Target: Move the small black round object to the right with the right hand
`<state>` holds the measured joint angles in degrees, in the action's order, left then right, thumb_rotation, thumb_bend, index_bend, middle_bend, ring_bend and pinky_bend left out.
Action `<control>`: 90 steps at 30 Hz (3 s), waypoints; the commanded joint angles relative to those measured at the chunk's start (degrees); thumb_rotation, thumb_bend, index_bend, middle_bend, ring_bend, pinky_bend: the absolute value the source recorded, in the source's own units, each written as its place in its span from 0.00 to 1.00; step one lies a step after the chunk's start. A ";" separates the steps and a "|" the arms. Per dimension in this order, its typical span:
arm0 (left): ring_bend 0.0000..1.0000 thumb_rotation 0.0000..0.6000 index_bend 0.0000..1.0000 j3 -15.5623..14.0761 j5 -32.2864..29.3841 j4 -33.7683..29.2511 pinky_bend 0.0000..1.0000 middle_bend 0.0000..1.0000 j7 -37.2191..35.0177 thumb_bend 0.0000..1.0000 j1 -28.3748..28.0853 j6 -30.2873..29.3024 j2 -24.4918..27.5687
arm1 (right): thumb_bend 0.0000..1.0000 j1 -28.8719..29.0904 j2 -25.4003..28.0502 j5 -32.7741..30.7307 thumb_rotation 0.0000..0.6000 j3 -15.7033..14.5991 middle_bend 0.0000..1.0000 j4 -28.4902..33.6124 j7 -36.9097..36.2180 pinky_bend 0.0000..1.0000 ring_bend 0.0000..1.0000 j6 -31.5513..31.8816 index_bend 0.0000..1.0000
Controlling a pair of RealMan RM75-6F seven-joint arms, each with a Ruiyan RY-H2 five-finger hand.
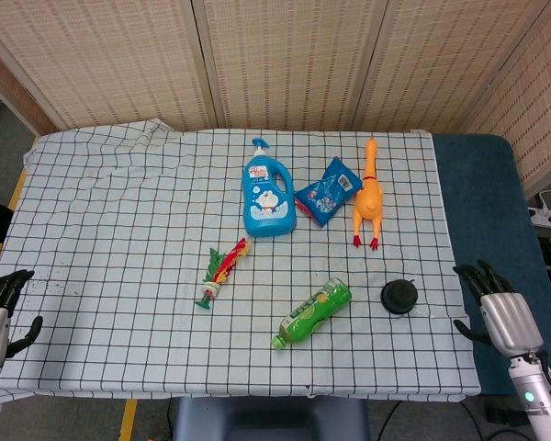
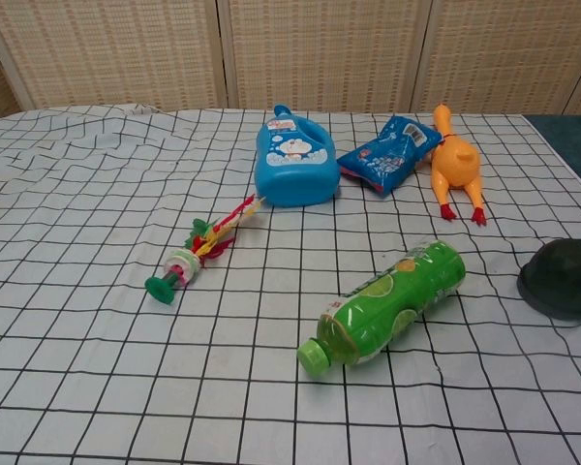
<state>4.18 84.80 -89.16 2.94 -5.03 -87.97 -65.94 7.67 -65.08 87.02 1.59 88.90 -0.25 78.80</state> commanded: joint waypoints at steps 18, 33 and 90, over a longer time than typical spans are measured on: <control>0.13 1.00 0.14 -0.41 2.54 0.47 0.33 0.13 -2.19 0.37 -1.30 0.67 0.07 | 0.09 -2.20 -2.59 -0.98 1.00 -0.31 0.09 -0.46 9.37 0.20 0.00 2.87 0.07; 0.13 1.00 0.14 -0.37 1.12 -0.98 0.33 0.14 -1.01 0.37 -0.51 0.38 0.76 | 0.07 3.66 -5.88 -2.30 1.00 -0.58 0.09 -10.29 -6.26 0.14 0.00 -9.68 0.04; 0.13 1.00 0.15 -0.44 -0.17 -0.53 0.33 0.14 -1.24 0.37 -0.89 2.45 0.79 | 0.06 13.64 -13.51 -7.84 1.00 0.26 0.11 -13.19 -2.80 0.16 0.00 -21.97 0.01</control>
<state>3.75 84.63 -89.68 1.69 -5.91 -85.53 -65.14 21.49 -78.45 78.89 2.01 76.08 -2.64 56.48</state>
